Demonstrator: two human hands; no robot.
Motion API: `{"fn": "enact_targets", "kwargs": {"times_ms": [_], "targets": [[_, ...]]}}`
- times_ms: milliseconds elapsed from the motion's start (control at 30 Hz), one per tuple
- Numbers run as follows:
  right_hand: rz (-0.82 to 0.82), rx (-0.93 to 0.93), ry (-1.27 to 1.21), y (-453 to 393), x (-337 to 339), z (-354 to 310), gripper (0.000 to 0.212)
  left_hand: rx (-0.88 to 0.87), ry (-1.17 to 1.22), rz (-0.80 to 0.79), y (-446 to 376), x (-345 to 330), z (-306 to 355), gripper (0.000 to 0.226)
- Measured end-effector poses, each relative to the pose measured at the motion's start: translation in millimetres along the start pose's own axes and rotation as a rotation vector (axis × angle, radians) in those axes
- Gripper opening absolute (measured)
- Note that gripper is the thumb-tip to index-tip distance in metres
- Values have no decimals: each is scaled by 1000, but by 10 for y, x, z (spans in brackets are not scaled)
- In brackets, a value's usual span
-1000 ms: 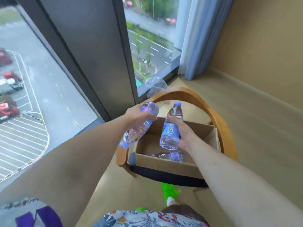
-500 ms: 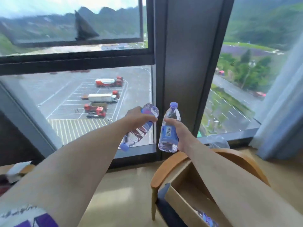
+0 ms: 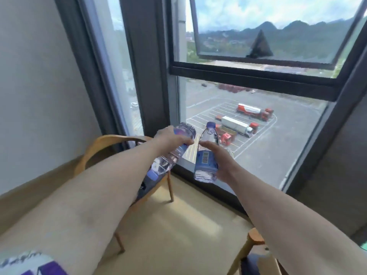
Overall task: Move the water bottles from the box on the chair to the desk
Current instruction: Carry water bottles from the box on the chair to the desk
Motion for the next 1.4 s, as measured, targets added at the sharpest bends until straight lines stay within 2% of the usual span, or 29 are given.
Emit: {"fn": "enact_targets", "kwargs": {"times_ms": [200,300,367,533,733,900,1100,1400], "targets": [[-214,-2,75,-64,-1624,225,49,138,103,176,863,1165,-1113,91],[-308,-8,107,-4,-2452,426,54,178,128,269,1379,1695,-1665,83],[-370,-38,102,62,-3026,637,56,207,155,315,1723,2011,-2068,76],[-487,-99,68,258,-4515,1259,58,321,165,428,2695,2820,-3153,86],[-609,-161,117,581,-6173,1975,66,467,182,553,3907,3741,-4370,78],[-738,-256,178,866,-7344,2466,73,588,285,665,4805,4280,-5293,78],[-902,-317,259,1022,-8714,3075,66,723,351,804,5739,4726,-6281,76],[-1119,-379,279,826,-10870,3752,66,850,394,1022,6513,5924,-7540,65]]}}
Point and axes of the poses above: each hand's wrist, its own y-axis away from the middle knuckle, its own x-axis out of the back of the hand, z = x × y, the point moved 9 cm from there along -y, towards the middle knuckle, and after that the axes turned 8 degrees about -z, right-handed, at the moved point
